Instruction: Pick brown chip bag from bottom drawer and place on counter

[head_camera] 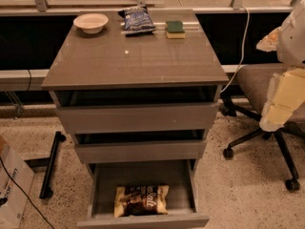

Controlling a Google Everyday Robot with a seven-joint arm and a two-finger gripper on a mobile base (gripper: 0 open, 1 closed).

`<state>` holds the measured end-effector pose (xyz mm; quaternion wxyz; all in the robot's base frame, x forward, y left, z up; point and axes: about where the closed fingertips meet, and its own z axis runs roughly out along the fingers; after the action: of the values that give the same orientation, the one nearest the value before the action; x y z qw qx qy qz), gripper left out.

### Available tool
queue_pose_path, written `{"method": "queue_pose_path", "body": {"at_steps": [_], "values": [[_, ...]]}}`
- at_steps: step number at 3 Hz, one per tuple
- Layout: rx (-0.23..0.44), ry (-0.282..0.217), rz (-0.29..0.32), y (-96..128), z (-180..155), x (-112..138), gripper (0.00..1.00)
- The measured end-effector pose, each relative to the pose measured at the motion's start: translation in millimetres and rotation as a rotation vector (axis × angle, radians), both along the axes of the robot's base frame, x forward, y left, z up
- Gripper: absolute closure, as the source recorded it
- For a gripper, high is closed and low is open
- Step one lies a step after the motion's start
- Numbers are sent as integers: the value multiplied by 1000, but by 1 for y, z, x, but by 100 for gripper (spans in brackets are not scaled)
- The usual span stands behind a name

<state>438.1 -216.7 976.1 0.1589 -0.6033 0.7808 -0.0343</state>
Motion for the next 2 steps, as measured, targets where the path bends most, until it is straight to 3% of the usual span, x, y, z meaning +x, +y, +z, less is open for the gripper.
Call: {"method": "queue_pose_path", "body": {"at_steps": [1,2], "values": [[7,2,-7,1,-2,0,0],[63,17,-67,10,-23,1,0]]}}
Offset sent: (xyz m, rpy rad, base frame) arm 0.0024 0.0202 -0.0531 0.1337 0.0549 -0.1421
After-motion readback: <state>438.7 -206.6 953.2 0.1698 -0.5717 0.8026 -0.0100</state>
